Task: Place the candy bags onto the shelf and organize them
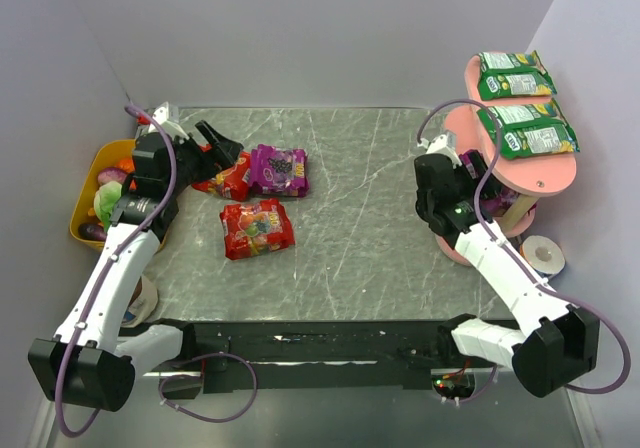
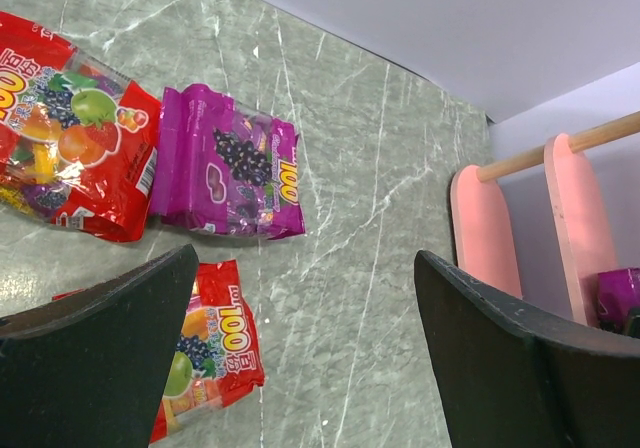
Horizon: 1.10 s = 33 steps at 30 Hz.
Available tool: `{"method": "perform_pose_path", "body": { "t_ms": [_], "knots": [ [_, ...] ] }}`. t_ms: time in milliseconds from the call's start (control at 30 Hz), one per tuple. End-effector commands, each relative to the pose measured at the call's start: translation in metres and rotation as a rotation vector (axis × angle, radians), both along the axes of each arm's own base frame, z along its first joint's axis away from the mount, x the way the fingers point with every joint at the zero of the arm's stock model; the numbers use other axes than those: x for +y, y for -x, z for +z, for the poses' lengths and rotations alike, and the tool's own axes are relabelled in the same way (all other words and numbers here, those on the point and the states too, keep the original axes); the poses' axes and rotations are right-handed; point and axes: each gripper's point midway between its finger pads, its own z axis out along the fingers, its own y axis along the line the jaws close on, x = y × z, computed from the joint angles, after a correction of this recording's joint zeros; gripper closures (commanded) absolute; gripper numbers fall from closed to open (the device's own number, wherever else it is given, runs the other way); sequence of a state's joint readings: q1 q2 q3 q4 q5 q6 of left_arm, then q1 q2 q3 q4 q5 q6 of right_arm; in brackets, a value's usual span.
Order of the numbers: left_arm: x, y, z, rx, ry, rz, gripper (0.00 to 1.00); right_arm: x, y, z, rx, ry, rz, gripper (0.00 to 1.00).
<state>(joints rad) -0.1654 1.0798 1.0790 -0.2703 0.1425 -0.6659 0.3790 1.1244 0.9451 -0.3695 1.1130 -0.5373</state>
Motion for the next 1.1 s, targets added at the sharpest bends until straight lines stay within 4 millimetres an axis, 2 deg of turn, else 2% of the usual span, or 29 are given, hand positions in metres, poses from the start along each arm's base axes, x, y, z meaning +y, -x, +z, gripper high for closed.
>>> {"method": "perform_pose_path", "body": {
  "t_ms": [0,167,367,500,600,833,967,1067],
  "knots": [
    [0.001,-0.002,0.027,-0.086,-0.007,0.007,0.04,0.004,0.004,0.012,-0.085,-0.142,-0.03,0.16],
    [0.001,-0.004,0.027,-0.085,-0.005,0.008,0.04,0.02,0.002,0.007,-0.071,-0.265,0.017,0.12],
    [0.001,-0.005,0.026,-0.082,-0.006,0.009,0.04,0.026,0.004,0.003,-0.062,-0.308,0.021,0.11],
    [0.001,-0.006,0.024,-0.076,-0.008,0.009,0.04,0.034,0.005,0.014,-0.099,-0.319,0.032,0.12],
    [0.001,-0.007,0.024,-0.078,-0.008,0.01,0.04,0.047,0.002,0.022,-0.128,-0.307,0.076,0.12],
    [0.001,-0.009,0.022,-0.073,-0.013,0.014,0.04,0.06,-0.003,0.031,-0.17,-0.331,0.1,0.22],
    [0.001,-0.01,0.021,-0.071,-0.011,0.011,0.04,0.051,-0.008,0.032,-0.184,-0.265,0.065,0.29],
    [0.001,-0.01,0.021,-0.067,-0.013,0.011,0.04,0.049,-0.012,0.024,-0.168,-0.266,0.048,0.34]
  ]
}}
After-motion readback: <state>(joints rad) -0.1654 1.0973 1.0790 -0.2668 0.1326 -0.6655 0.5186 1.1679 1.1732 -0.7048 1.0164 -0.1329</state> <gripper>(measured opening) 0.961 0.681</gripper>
